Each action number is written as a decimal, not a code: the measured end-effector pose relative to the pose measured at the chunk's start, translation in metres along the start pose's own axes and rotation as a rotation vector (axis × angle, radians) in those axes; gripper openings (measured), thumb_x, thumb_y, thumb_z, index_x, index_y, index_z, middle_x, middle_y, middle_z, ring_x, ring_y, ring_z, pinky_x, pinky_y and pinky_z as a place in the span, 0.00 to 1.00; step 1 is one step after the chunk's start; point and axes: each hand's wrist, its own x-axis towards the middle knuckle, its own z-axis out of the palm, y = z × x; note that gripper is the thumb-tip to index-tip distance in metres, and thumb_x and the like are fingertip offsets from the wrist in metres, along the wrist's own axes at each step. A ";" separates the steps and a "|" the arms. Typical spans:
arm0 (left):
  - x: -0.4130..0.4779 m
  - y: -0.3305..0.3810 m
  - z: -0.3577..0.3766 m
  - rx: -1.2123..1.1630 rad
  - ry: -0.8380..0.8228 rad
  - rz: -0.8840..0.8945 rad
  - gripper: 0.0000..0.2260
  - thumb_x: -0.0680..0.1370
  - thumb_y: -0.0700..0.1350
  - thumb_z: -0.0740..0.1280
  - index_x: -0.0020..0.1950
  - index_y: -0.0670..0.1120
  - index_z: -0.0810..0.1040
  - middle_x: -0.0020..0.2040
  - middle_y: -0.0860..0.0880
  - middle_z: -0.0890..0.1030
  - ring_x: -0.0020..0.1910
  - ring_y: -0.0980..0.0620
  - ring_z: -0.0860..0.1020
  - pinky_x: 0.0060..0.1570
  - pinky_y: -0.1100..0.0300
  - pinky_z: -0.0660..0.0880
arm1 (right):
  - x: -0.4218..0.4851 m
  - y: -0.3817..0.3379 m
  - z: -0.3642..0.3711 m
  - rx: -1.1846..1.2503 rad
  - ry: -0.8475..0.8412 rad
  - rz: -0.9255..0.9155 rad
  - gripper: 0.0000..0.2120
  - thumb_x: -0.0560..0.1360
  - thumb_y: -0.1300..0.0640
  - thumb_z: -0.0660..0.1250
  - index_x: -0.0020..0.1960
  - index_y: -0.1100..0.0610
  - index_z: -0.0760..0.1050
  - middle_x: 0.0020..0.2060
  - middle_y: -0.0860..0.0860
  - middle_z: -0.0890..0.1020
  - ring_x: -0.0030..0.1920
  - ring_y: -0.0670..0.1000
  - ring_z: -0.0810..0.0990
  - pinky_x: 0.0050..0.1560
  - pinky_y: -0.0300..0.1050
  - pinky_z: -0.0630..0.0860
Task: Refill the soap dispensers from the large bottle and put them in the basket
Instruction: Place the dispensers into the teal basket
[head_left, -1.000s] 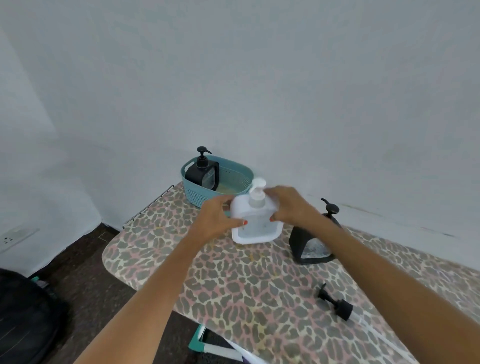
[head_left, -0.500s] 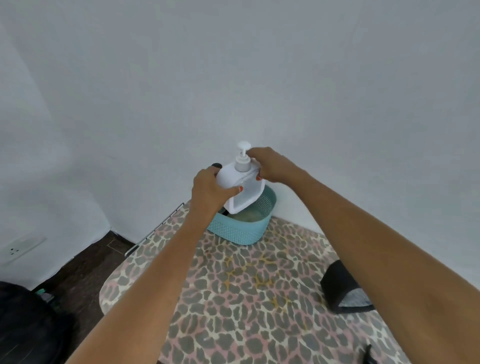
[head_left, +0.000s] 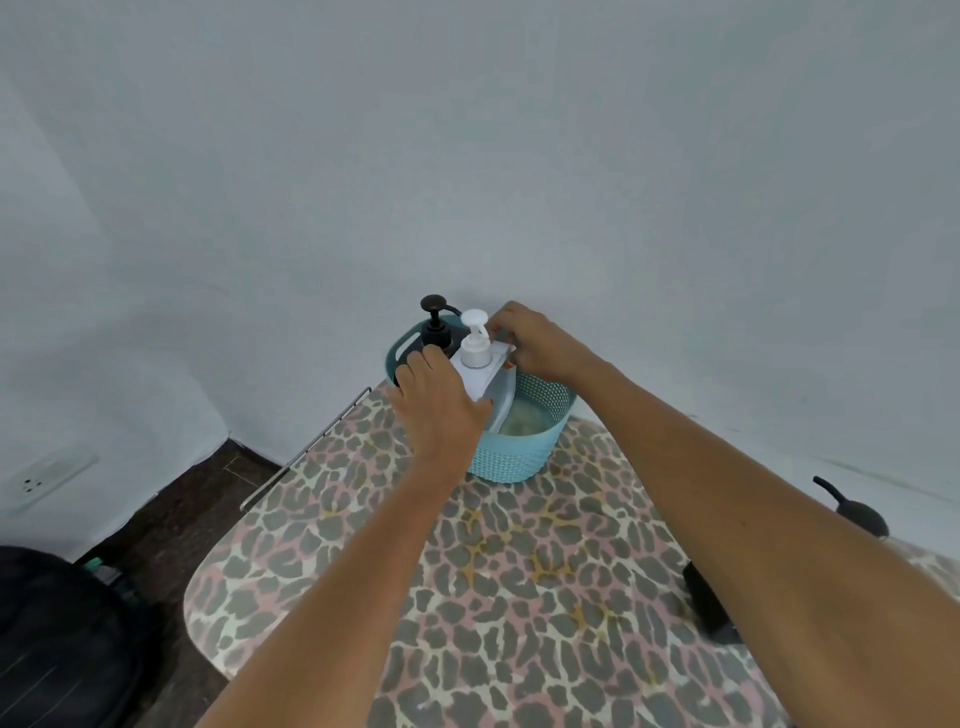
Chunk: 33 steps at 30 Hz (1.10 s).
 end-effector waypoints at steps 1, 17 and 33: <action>0.000 0.000 0.001 -0.010 -0.004 0.001 0.25 0.69 0.51 0.72 0.56 0.40 0.66 0.56 0.42 0.72 0.56 0.44 0.70 0.53 0.53 0.66 | 0.000 0.002 0.001 0.030 0.012 0.011 0.14 0.70 0.71 0.65 0.55 0.64 0.72 0.51 0.58 0.73 0.49 0.53 0.72 0.46 0.39 0.69; -0.026 0.017 -0.030 -0.152 -0.011 0.080 0.11 0.75 0.46 0.64 0.55 0.43 0.75 0.56 0.43 0.75 0.56 0.44 0.71 0.55 0.51 0.63 | -0.056 -0.023 -0.050 -0.022 -0.089 0.266 0.24 0.70 0.66 0.70 0.64 0.65 0.71 0.61 0.60 0.76 0.61 0.56 0.75 0.59 0.42 0.70; -0.172 0.108 -0.010 -0.443 -0.762 0.395 0.26 0.69 0.41 0.73 0.65 0.42 0.68 0.63 0.44 0.74 0.62 0.47 0.72 0.56 0.61 0.66 | -0.303 0.038 -0.105 0.317 0.216 0.628 0.19 0.71 0.78 0.54 0.57 0.70 0.74 0.54 0.67 0.79 0.38 0.51 0.77 0.36 0.32 0.74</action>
